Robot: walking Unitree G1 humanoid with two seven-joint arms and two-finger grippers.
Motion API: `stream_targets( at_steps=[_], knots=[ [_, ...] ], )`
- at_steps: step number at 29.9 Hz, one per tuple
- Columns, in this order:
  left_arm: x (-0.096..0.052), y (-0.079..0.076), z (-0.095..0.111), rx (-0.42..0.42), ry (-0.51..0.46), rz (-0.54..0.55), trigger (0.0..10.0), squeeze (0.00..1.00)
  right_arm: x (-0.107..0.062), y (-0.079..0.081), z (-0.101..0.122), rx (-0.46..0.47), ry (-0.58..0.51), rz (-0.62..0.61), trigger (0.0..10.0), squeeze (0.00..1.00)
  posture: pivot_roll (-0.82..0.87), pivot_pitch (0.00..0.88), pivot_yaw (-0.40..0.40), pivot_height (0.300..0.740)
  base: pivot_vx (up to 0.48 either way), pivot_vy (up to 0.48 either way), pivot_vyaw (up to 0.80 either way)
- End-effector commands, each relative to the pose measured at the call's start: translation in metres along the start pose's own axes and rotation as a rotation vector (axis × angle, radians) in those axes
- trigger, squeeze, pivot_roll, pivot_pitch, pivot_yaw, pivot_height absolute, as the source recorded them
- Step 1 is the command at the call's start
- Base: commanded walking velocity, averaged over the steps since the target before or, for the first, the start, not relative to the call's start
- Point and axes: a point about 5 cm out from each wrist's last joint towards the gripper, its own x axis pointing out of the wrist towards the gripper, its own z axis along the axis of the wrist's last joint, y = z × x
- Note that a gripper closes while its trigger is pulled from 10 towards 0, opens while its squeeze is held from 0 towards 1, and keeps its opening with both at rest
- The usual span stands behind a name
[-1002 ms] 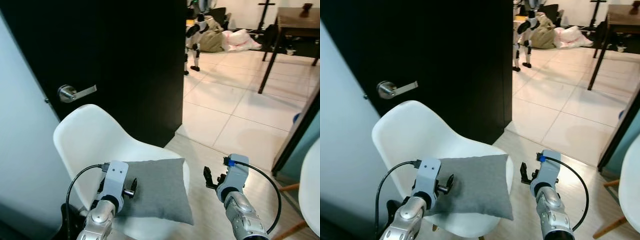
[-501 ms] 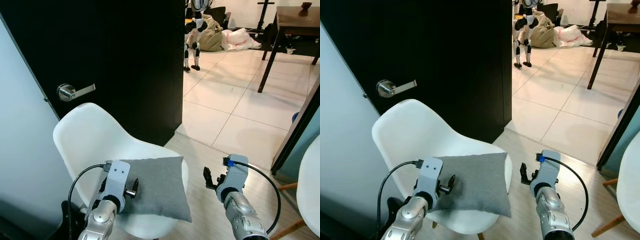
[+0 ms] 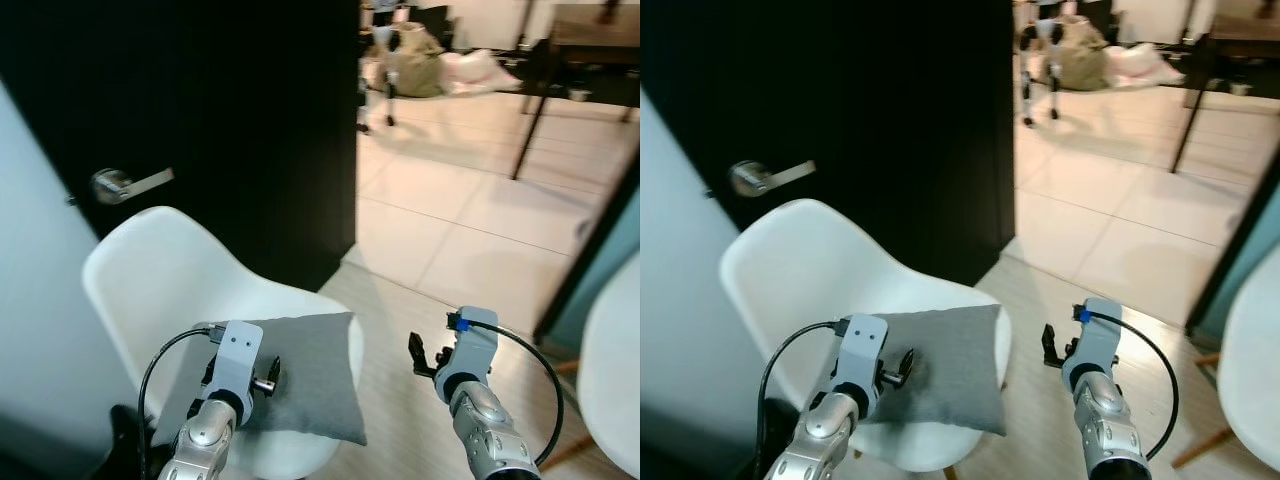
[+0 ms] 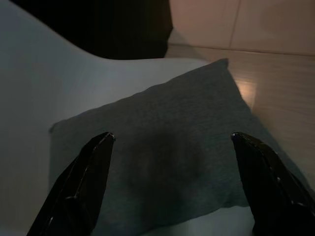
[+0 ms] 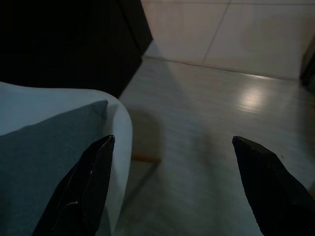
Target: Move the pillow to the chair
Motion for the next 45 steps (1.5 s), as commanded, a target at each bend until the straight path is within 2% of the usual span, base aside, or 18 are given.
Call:
stream_targets(
  at_steps=[1, 6, 16, 34, 41, 45],
  knots=[
    [-0.0014, 0.0061, -0.0027, -0.002, 0.015, 0.016, 10.0, 0.0, -0.0002, 0.0059, -0.0042, 0.005, 0.013, 0.013, 10.0, 0.0, -0.04, 0.058, 0.043, 0.74, 0.0, 0.0, 0.0],
    [0.0, 0.0046, -0.003, -0.009, 0.029, 0.022, 10.0, 0.0, -0.0002, 0.0056, -0.0045, 0.004, 0.016, 0.011, 10.0, 0.0, -0.04, 0.059, 0.041, 0.74, 0.0, 0.0, 0.0],
    [0.0009, 0.0041, -0.003, 0.006, 0.036, 0.028, 10.0, 0.0, -0.0001, 0.006, -0.0046, 0.0, 0.018, 0.012, 10.0, 0.0, -0.04, 0.061, 0.04, 0.74, -0.48, 0.0, 0.0],
    [-0.0009, 0.0039, -0.0038, 0.01, 0.035, 0.019, 10.0, 0.0, -0.0009, 0.007, -0.006, 0.002, 0.022, 0.017, 10.0, 0.0, -0.04, 0.066, 0.039, 0.74, 0.0, 0.0, 0.0],
    [-0.001, 0.0029, -0.0048, 0.009, 0.041, 0.012, 10.0, 0.0, -0.0003, 0.0076, -0.008, -0.01, 0.038, 0.024, 10.0, 0.0, -0.04, 0.062, 0.036, 0.74, 0.0, 0.0, -0.77],
    [-0.0005, -0.0034, -0.0087, -0.014, 0.069, -0.052, 10.0, 0.0, 0.0001, 0.0058, -0.0093, -0.019, 0.049, 0.016, 10.0, 0.0, -0.04, 0.057, 0.036, 0.74, 0.0, 0.0, -0.77]
  ],
)
